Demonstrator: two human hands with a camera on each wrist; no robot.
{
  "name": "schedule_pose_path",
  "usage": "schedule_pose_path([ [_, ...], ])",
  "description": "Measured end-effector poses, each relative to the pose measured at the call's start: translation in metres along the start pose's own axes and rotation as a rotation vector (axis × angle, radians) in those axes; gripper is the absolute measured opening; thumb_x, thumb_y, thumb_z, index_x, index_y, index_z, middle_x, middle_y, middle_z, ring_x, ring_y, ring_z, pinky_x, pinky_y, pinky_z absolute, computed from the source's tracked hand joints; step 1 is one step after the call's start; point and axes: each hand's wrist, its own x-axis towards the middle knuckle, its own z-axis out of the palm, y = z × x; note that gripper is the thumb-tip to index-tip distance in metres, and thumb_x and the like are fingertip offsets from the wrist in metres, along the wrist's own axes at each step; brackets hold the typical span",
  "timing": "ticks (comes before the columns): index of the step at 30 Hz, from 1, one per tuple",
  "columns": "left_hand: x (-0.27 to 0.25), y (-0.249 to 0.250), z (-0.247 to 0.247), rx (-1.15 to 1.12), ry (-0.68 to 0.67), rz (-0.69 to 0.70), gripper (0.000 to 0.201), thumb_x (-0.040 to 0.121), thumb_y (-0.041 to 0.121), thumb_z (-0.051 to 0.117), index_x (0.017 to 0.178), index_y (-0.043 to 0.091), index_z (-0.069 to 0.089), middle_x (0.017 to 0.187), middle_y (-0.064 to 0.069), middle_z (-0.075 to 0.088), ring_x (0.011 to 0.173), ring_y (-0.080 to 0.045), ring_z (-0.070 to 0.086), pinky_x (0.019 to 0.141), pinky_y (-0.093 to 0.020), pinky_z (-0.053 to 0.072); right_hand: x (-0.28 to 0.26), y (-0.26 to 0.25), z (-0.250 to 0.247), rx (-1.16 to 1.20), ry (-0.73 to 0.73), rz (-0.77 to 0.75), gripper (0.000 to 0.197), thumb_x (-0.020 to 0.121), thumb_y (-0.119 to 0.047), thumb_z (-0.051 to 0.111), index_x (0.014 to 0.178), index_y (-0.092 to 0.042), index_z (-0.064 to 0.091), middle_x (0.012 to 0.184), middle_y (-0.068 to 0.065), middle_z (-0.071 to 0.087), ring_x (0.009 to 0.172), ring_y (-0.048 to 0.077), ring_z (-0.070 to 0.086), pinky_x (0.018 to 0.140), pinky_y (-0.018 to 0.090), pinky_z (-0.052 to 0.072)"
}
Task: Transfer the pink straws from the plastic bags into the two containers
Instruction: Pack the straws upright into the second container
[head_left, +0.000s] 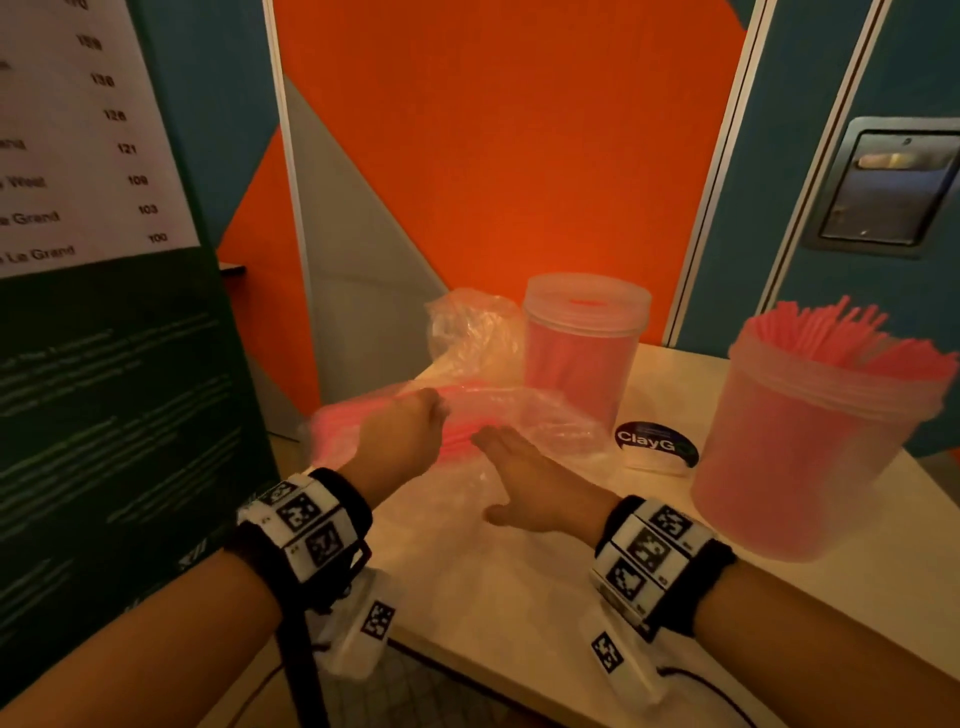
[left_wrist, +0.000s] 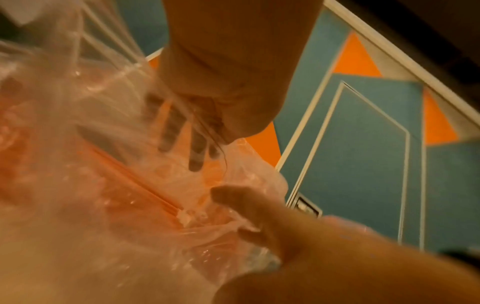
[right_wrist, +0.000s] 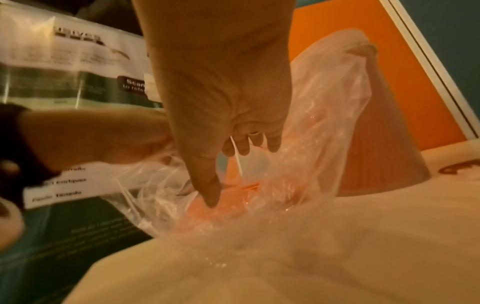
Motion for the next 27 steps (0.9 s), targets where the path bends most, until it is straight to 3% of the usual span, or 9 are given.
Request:
schedule_pose_path([
  [2, 0.004, 0.001, 0.001, -0.347, -0.081, -0.088, 0.029, 0.099, 0.025, 0.039, 0.095, 0.005, 0.06, 0.093, -0.01, 0.071, 0.089, -0.028, 0.064, 0.077, -0.036, 0.048, -0.001, 0.006, 0.0, -0.215, -0.054, 0.013, 0.086, 0.085, -0.029, 0.064, 0.149, -0.011, 0.009, 0.156, 0.007, 0.014, 0.146, 0.023, -0.003, 0.113, 0.04, 0.02],
  [6, 0.002, 0.0, 0.0, -0.745, -0.139, -0.209, 0.028, 0.101, 0.021, 0.037, 0.094, 0.005, 0.059, 0.078, -0.006, 0.07, 0.064, -0.022, 0.062, 0.053, -0.022, 0.046, -0.01, 0.019, 0.004, -0.597, -0.04, 0.031, 0.046, 0.091, -0.017, 0.046, 0.136, -0.013, 0.038, 0.133, 0.011, 0.055, 0.146, 0.022, -0.003, 0.1, 0.047, 0.025],
  [11, 0.005, 0.001, 0.013, -0.995, -0.056, -0.324, 0.024, 0.1, 0.017, 0.041, 0.084, 0.01, 0.058, 0.063, -0.002, 0.058, 0.048, -0.012, 0.055, 0.047, -0.02, 0.044, -0.02, 0.02, 0.005, -0.818, -0.177, -0.043, 0.029, 0.094, -0.018, 0.041, 0.109, -0.016, 0.066, 0.134, 0.014, 0.053, 0.141, 0.03, 0.019, 0.105, 0.051, 0.021],
  [14, 0.019, -0.009, 0.013, -1.062, 0.172, -0.48, 0.021, 0.097, 0.011, 0.04, 0.083, 0.01, 0.056, 0.06, -0.001, 0.043, 0.046, -0.012, 0.036, 0.032, -0.012, 0.027, -0.034, 0.016, -0.001, -0.703, -0.484, 0.024, 0.031, 0.095, -0.017, 0.04, 0.116, -0.007, 0.06, 0.126, 0.012, 0.057, 0.12, 0.031, 0.048, 0.112, 0.051, 0.017],
  [16, 0.025, -0.016, 0.01, -1.072, 0.165, -0.528, 0.02, 0.098, 0.016, 0.041, 0.085, 0.01, 0.056, 0.06, -0.002, 0.041, 0.044, -0.011, 0.033, 0.033, -0.013, 0.025, -0.042, 0.016, -0.015, -0.519, -0.528, 0.027, 0.034, 0.095, -0.02, 0.043, 0.125, -0.009, 0.055, 0.131, 0.012, 0.052, 0.119, 0.029, 0.049, 0.109, 0.043, 0.028],
  [18, 0.024, -0.014, 0.011, -1.005, 0.088, -0.497, 0.021, 0.098, 0.019, 0.04, 0.088, 0.009, 0.055, 0.063, -0.002, 0.042, 0.048, -0.012, 0.034, 0.037, -0.016, 0.027, -0.044, 0.015, -0.031, -0.227, -0.278, -0.063, 0.034, 0.092, -0.018, 0.049, 0.126, -0.015, 0.055, 0.13, 0.008, 0.055, 0.118, 0.024, 0.051, 0.104, 0.04, 0.038],
  [21, 0.019, -0.001, 0.011, -0.996, 0.002, -0.441, 0.022, 0.098, 0.017, 0.04, 0.083, 0.012, 0.056, 0.062, 0.0, 0.041, 0.048, -0.011, 0.033, 0.037, -0.016, 0.026, -0.038, 0.012, -0.042, -0.202, 0.497, -0.33, 0.026, 0.078, -0.01, 0.064, 0.103, -0.011, 0.061, 0.099, 0.008, 0.065, 0.089, 0.023, 0.059, 0.078, 0.034, 0.051],
  [24, 0.012, 0.005, 0.006, -1.059, -0.058, -0.397, 0.017, 0.097, 0.025, 0.045, 0.091, 0.015, 0.056, 0.07, 0.0, 0.046, 0.053, -0.009, 0.039, 0.044, -0.018, 0.032, -0.027, 0.019, -0.041, -0.473, 0.598, 0.129, 0.078, 0.057, -0.026, 0.084, 0.125, -0.016, 0.047, 0.118, 0.011, 0.054, 0.103, 0.028, 0.05, 0.076, 0.039, 0.048],
  [27, -0.007, -0.004, 0.005, -0.623, -0.027, -0.302, 0.047, 0.088, 0.045, 0.056, 0.123, 0.017, 0.044, 0.121, -0.006, 0.045, 0.104, -0.02, 0.049, 0.08, -0.032, 0.046, -0.026, 0.041, -0.038, -0.168, 0.272, 0.55, 0.042, 0.084, -0.029, 0.064, 0.119, -0.009, 0.055, 0.118, 0.012, 0.057, 0.106, 0.031, 0.055, 0.081, 0.04, 0.047],
])
